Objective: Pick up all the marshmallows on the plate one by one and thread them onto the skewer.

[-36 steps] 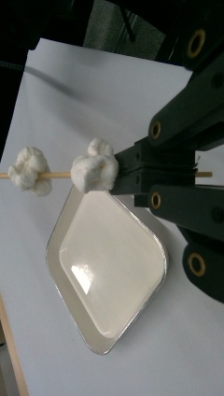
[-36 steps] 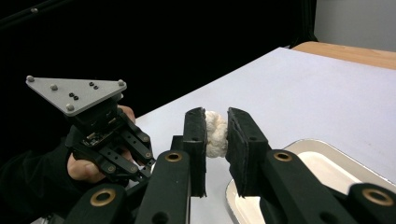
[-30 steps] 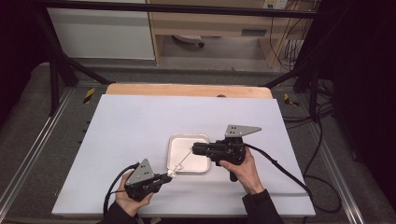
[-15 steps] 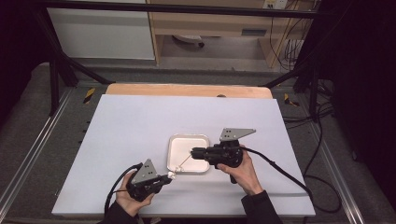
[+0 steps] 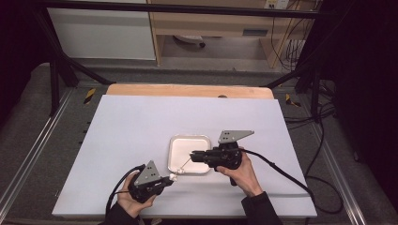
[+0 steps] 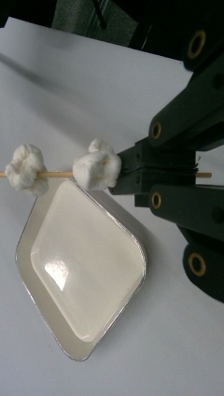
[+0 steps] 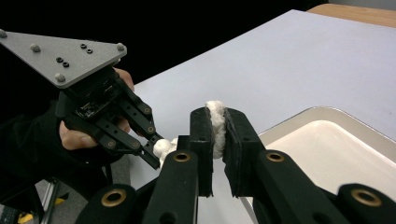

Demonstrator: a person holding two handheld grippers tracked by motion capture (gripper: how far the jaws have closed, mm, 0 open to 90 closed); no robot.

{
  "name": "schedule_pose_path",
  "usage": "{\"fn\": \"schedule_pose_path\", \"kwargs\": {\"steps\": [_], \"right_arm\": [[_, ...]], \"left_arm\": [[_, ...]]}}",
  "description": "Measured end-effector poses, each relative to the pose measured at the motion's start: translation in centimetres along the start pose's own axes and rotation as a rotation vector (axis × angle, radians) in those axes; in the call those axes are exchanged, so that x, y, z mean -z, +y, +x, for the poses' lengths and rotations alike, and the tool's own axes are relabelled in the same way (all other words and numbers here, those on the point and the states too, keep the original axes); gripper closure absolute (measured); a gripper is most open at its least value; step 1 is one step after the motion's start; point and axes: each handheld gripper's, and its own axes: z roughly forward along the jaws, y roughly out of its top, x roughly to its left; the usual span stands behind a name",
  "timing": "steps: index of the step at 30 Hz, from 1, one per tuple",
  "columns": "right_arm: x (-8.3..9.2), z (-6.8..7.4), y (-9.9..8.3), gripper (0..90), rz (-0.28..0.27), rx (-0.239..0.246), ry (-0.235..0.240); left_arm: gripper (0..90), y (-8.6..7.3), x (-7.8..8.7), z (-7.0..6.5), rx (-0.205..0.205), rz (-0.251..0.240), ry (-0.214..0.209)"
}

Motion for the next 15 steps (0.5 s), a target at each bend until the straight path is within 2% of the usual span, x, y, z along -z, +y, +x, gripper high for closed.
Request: {"fn": "schedule_pose_path", "kwargs": {"steps": [15], "right_arm": [[-0.47, 0.04, -0.35, 83.0, 0.007, -0.011, 0.029]], "left_arm": [[89.1, 0.01, -0.01, -0.04, 0.001, -0.002, 0.007]]}}
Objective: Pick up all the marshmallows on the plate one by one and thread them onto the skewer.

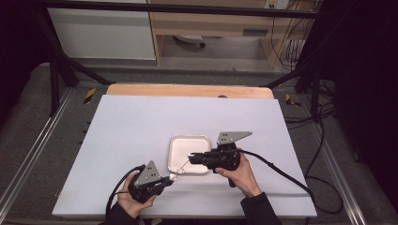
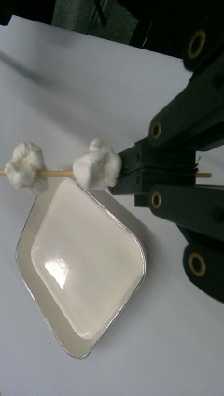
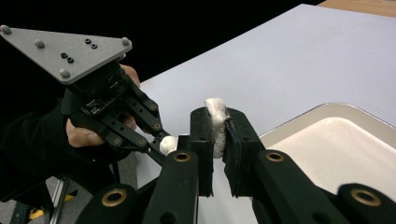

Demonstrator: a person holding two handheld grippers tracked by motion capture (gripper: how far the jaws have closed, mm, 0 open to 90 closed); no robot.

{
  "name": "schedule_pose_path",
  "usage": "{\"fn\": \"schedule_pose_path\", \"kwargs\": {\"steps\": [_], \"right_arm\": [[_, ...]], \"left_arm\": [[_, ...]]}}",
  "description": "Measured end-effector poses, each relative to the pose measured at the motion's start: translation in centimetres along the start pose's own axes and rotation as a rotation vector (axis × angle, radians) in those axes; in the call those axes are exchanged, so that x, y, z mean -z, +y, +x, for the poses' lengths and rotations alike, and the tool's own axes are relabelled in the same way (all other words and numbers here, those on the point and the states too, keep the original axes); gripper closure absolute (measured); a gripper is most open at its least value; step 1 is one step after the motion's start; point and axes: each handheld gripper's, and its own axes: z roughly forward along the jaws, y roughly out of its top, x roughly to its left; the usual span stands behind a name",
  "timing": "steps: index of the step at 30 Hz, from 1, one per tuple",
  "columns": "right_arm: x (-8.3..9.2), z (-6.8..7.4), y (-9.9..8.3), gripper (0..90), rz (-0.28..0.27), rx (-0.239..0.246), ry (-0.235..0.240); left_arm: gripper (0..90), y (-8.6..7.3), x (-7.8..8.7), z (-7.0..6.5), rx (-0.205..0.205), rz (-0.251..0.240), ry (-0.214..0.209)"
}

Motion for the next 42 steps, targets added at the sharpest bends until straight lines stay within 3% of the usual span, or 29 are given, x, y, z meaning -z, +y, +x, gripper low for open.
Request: {"fn": "schedule_pose_path", "kwargs": {"steps": [18, 19, 20, 21, 22, 23, 25, 33, 38, 42], "right_arm": [[-0.2, 0.1, -0.2, 83.2, -0.001, -0.007, 0.024], [-0.3, 0.1, -0.2, 83.3, 0.000, -0.006, 0.027], [-0.3, 0.1, -0.3, 83.2, 0.004, -0.007, 0.031], [-0.8, 0.1, -0.5, 83.1, 0.051, -0.003, 0.056], [-1.7, 0.3, -1.0, 83.0, 0.078, 0.001, 0.074], [-2.4, 0.6, -1.3, 82.9, 0.085, 0.019, 0.066], [-2.7, 0.7, -1.2, 82.6, 0.070, 0.036, 0.069], [-2.1, 0.8, -0.8, 78.7, 0.032, 0.026, 0.030], [-1.7, 0.7, -0.8, 63.2, 0.020, 0.034, -0.011], [-0.6, 0.1, -1.0, 48.7, -0.007, 0.045, -0.124]], "left_arm": [[89.1, 0.1, 0.0, -0.1, -0.006, -0.014, -0.003], [89.1, 0.1, 0.1, -0.1, -0.007, -0.019, -0.002], [89.1, 0.3, 0.2, -0.1, 0.008, -0.062, -0.034], [89.1, 0.8, 0.4, -0.3, 0.000, -0.066, -0.028], [89.1, 1.2, 0.3, -0.8, -0.056, -0.035, 0.037], [89.1, 1.1, 0.2, -1.0, -0.053, -0.030, 0.055], [89.1, 0.5, 0.3, -0.5, -0.007, -0.043, 0.019], [89.0, 0.4, 0.6, -0.1, 0.011, -0.069, 0.003], [88.9, 0.2, 0.5, 0.5, 0.053, -0.066, 0.008], [88.9, 0.0, 0.6, 1.1, 0.093, -0.064, 0.018]]}}
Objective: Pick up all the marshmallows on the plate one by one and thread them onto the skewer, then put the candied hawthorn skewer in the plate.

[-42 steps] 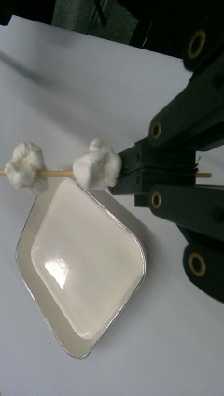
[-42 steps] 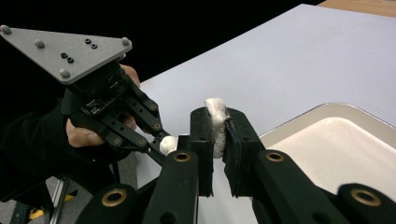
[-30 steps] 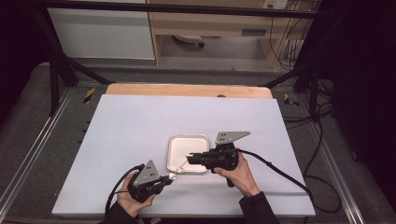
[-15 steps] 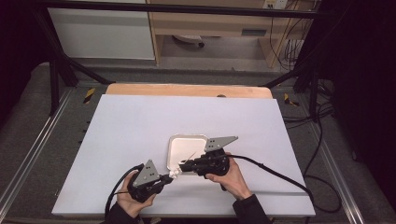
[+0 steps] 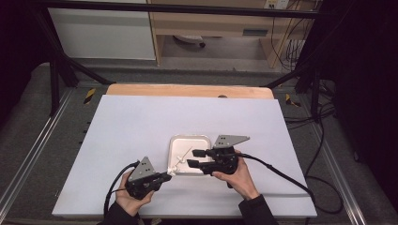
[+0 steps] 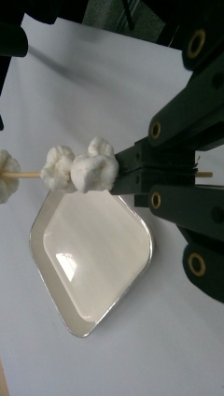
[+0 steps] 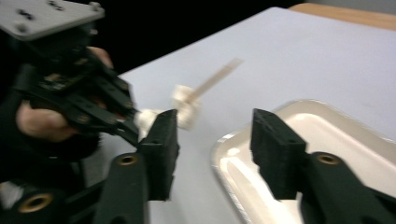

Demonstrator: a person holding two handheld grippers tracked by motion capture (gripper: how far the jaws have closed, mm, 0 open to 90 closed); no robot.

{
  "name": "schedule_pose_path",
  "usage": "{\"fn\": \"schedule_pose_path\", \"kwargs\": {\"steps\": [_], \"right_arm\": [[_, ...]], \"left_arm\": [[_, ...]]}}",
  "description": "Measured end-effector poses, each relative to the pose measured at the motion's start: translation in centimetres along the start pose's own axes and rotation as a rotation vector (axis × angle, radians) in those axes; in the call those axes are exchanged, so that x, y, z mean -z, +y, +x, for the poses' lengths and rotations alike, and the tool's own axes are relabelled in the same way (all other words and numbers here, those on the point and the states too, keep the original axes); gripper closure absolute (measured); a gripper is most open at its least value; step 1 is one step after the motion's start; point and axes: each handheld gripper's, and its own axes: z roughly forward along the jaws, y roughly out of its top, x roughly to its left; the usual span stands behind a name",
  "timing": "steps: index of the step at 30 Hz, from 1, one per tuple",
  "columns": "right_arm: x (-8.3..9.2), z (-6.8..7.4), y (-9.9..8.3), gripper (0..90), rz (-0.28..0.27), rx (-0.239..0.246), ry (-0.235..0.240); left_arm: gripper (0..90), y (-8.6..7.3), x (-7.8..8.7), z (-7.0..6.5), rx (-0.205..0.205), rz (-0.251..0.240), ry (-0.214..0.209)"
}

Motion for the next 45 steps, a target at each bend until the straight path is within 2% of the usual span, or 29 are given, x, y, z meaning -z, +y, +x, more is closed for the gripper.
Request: {"fn": "schedule_pose_path", "kwargs": {"steps": [2, 5, 9, 17, 19, 23, 32, 36, 41, 45], "right_arm": [[0.5, -0.6, -0.4, 39.4, 0.006, 0.009, -0.061], [1.0, -1.3, -1.0, 29.3, 0.019, 0.017, -0.125], [1.8, -2.2, -2.2, 17.9, 0.035, 0.002, -0.193], [3.7, -3.9, -4.3, 6.4, 0.093, -0.023, -0.292], [4.1, -4.2, -4.7, 3.4, 0.127, -0.018, -0.324], [5.3, -4.8, -5.9, 2.2, 0.153, -0.044, -0.373], [8.7, -5.8, -8.1, 0.8, 0.139, -0.093, -0.449], [9.7, -6.1, -8.9, 0.8, 0.146, -0.079, -0.453], [10.1, -6.2, -9.6, 0.8, 0.179, -0.053, -0.461], [10.1, -6.1, -10.1, 0.8, 0.194, -0.045, -0.452]], "left_arm": [[88.9, -0.1, 0.0, 0.3, 0.014, 0.000, 0.000], [88.8, -0.1, 0.0, 0.5, 0.028, 0.004, 0.008], [88.8, -0.3, -0.1, 0.7, 0.037, 0.011, 0.016], [88.7, -0.2, -0.1, 1.1, 0.064, 0.013, 0.020], [88.7, -0.2, -0.1, 1.2, 0.071, 0.017, 0.022], [88.7, 0.1, -0.2, 1.5, 0.091, 0.021, 0.024], [88.6, 1.7, -0.5, 2.2, 0.107, 0.041, 0.048], [88.5, 2.6, -0.9, 2.5, 0.104, 0.058, 0.063], [88.5, 3.5, -1.4, 3.0, 0.105, 0.078, 0.071], [88.5, 4.0, -2.0, 3.5, 0.126, 0.083, 0.068]]}}
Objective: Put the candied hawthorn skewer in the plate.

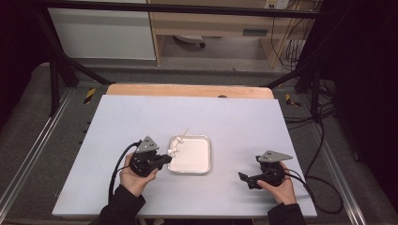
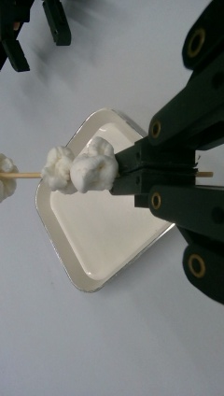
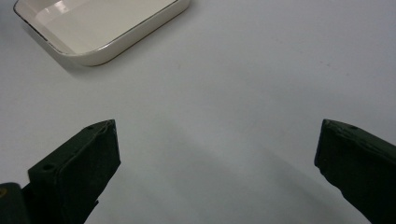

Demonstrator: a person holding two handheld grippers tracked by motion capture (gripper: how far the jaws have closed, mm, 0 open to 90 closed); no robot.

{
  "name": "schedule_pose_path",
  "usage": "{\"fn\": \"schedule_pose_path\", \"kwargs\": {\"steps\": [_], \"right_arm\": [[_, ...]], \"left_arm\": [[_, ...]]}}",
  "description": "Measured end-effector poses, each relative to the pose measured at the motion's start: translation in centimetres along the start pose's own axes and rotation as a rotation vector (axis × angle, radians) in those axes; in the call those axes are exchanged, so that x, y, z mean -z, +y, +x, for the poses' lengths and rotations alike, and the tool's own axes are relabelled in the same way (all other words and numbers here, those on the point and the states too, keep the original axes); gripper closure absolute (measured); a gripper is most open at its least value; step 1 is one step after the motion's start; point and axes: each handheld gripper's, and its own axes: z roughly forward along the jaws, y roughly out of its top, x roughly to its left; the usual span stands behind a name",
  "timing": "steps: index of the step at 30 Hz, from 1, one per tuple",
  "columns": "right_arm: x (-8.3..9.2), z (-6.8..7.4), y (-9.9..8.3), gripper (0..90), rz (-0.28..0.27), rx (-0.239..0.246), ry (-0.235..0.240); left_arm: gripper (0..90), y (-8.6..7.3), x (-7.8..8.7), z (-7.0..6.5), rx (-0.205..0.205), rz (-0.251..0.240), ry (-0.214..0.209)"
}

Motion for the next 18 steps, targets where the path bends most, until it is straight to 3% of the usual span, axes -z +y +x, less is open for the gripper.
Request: {"fn": "schedule_pose_path", "kwargs": {"steps": [6, 18], "right_arm": [[0.2, -0.1, -0.4, 0.8, 0.008, 0.002, -0.003], [0.4, -0.3, -0.7, 0.9, 0.009, 0.000, 0.006]], "left_arm": [[88.5, 0.7, -1.3, 0.1, 0.008, 0.024, 0.004], [88.4, 1.2, -5.3, 0.3, 0.014, 0.139, 0.022]]}}
